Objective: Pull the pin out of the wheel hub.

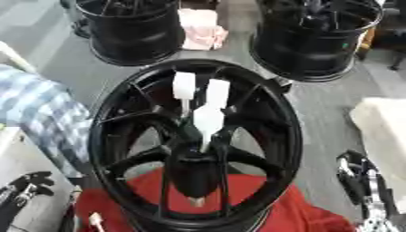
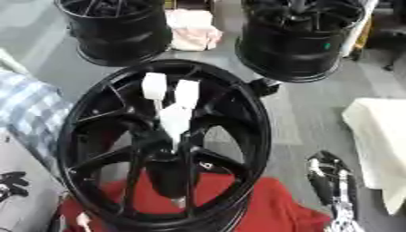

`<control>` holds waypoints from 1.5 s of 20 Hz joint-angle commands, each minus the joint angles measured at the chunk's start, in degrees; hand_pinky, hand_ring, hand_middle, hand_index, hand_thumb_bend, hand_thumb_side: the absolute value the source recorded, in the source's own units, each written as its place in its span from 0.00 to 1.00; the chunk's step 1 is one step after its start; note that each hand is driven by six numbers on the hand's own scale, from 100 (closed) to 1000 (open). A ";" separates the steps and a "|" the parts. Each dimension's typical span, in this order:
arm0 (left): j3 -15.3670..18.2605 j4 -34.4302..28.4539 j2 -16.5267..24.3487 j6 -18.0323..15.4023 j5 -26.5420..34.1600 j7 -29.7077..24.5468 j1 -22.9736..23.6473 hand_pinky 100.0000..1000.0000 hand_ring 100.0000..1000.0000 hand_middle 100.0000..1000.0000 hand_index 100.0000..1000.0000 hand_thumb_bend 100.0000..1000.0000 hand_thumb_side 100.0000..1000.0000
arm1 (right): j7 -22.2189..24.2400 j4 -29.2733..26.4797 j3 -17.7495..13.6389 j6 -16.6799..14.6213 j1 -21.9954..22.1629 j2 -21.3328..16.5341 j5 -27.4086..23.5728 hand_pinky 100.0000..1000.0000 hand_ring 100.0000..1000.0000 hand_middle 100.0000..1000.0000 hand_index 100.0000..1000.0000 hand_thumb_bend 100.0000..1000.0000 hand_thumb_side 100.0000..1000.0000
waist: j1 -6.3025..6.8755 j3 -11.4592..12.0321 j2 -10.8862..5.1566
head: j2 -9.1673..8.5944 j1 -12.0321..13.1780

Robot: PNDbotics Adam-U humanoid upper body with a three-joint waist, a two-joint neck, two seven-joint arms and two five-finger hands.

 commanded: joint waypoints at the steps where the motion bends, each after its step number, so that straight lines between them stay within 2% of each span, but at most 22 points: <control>1: -0.01 -0.77 1.81 0.05 0.16 -0.23 -0.24 0.75 0.53 0.56 0.77 0.00 0.65 | -0.42 -1.34 -0.21 -0.48 -0.35 -1.31 -0.77 0.67 0.65 0.68 0.81 0.00 0.61 | 0.08 -0.02 -0.73 | -0.32 0.29; 4: 0.04 -0.75 1.84 0.27 0.27 -0.22 -0.23 0.75 0.53 0.56 0.77 0.00 0.65 | -0.23 -3.49 -0.47 0.02 -0.33 -2.96 -0.56 0.67 0.65 0.69 0.81 0.00 0.60 | -0.07 0.07 -0.86 | -0.18 0.41; 6: 0.08 -0.79 1.96 0.38 0.27 -0.25 -0.10 0.75 0.53 0.56 0.77 0.00 0.65 | 0.33 -5.97 -1.11 1.23 -1.18 -5.70 0.22 0.68 0.65 0.69 0.82 0.00 0.59 | -0.23 -0.03 -1.02 | 0.06 0.50; 9: 0.12 -0.84 2.16 0.48 0.16 -0.26 0.15 0.75 0.53 0.56 0.77 0.00 0.65 | 1.40 -10.52 -2.38 4.13 -3.87 -11.51 1.69 0.69 0.66 0.70 0.83 0.00 0.57 | -0.50 -0.14 -1.31 | 0.37 0.44; 12: 0.12 -0.93 2.37 0.52 -0.06 -0.28 0.30 0.74 0.53 0.56 0.77 0.00 0.65 | 4.39 -15.94 -2.49 7.78 -8.03 -18.86 2.67 0.70 0.66 0.70 0.84 0.00 0.54 | -0.77 0.00 -1.54 | 0.53 0.30; 15: 0.11 -1.06 2.56 0.55 -0.28 -0.32 0.36 0.75 0.53 0.56 0.77 0.00 0.65 | 10.56 -20.67 -0.88 11.09 -12.73 -26.02 2.26 0.71 0.67 0.72 0.86 0.00 0.50 | -1.04 0.25 -1.76 | 0.61 0.00; 18: 0.04 -1.23 2.74 0.67 -0.50 -0.48 0.40 0.74 0.53 0.56 0.77 0.00 0.65 | 20.00 -24.19 2.68 13.63 -18.87 -32.60 0.47 0.72 0.70 0.74 0.88 0.00 0.47 | -1.34 0.58 -1.99 | 0.77 -0.27; 20: -0.03 -1.32 2.84 0.72 -0.64 -0.61 0.42 0.74 0.53 0.56 0.77 0.00 0.65 | 26.95 -25.40 5.26 15.13 -23.03 -35.16 -0.39 0.74 0.72 0.76 0.89 0.00 0.47 | -1.53 0.77 -2.09 | 0.84 -0.49; 23: -0.05 -1.45 2.96 0.77 -0.78 -0.76 0.49 0.75 0.53 0.56 0.77 0.00 0.65 | 38.36 -26.18 9.07 17.02 -29.40 -36.32 -1.32 0.76 0.76 0.80 0.91 0.00 0.49 | -1.73 0.91 -2.20 | 0.94 -0.54; 26: -0.14 -1.55 3.05 0.75 -0.93 -0.94 0.57 0.75 0.53 0.56 0.77 0.00 0.65 | 48.71 -25.93 13.17 18.33 -35.82 -34.77 -1.96 0.78 0.78 0.82 0.92 0.01 0.51 | -1.92 1.10 -2.35 | 1.14 -0.75; 30: -0.23 -1.61 3.05 0.79 -1.04 -1.19 0.68 0.75 0.53 0.56 0.77 0.00 0.65 | 57.53 -22.96 16.87 19.33 -41.87 -30.47 -0.27 0.80 0.81 0.84 0.93 0.06 0.52 | -2.06 1.18 -2.60 | 1.27 -0.90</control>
